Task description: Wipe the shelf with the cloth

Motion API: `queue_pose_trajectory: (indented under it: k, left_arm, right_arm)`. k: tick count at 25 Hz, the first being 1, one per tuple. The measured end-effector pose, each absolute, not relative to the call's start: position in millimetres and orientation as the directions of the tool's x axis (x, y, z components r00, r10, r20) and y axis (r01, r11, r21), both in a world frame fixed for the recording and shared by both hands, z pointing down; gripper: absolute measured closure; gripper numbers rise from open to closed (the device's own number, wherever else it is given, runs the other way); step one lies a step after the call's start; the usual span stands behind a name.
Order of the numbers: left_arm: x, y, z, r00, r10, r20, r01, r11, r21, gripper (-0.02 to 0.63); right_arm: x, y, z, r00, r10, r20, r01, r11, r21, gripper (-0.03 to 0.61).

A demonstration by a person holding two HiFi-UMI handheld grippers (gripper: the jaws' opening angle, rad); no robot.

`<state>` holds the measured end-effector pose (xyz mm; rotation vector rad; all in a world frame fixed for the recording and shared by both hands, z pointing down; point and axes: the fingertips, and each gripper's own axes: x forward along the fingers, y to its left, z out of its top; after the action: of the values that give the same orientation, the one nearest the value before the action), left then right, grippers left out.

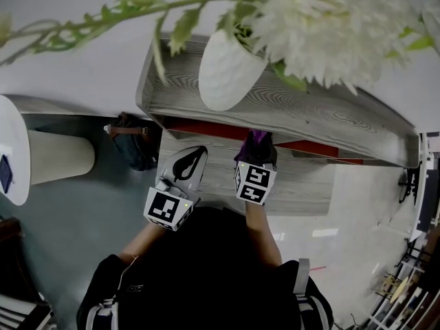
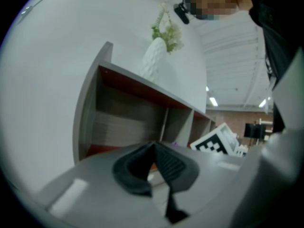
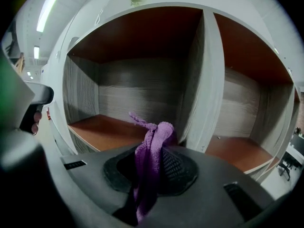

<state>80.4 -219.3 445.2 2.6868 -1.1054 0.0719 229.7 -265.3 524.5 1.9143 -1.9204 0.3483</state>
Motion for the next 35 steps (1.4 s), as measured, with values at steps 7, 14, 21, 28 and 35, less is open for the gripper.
queue_pose_trajectory:
  k: [7, 14, 21, 28, 35]
  left_arm:
    - [68.5, -219.6, 445.2, 0.7, -0.702, 0.131, -0.712, -0.675, 0.193, 0.609]
    - [57.3, -214.5, 442.5, 0.693, -0.71, 0.126, -0.719, -0.667, 0.196, 0.609]
    - [45.6, -211.8, 441.7, 0.678, -0.726, 0.118, -0.732, -0.653, 0.193, 0.609]
    - [33.4, -208.3, 436.1, 0.66, -0.744, 0.108, -0.748, -0.634, 0.197, 0.609]
    - [14.3, -203.8, 434.9, 0.633, -0.769, 0.093, -0.768, -0.608, 0.201, 0.609]
  right_arm:
    - [224.4, -272.1, 527.2, 0.009, -0.873, 0.488, -0.988, 0.069, 0.14, 0.529]
    - [216.2, -275.8, 529.5, 0.015, -0.853, 0.521, -0.98, 0.091, 0.177, 0.529]
    - [193.3, -282.9, 530.4, -0.031, -0.842, 0.538, -0.977, 0.139, 0.16, 0.529]
    - [165.5, -286.7, 531.8, -0.079, -0.835, 0.545, -0.968, 0.196, 0.158, 0.529]
    - [138.1, -293.3, 531.2, -0.122, -0.826, 0.551, -0.953, 0.252, 0.167, 0.529]
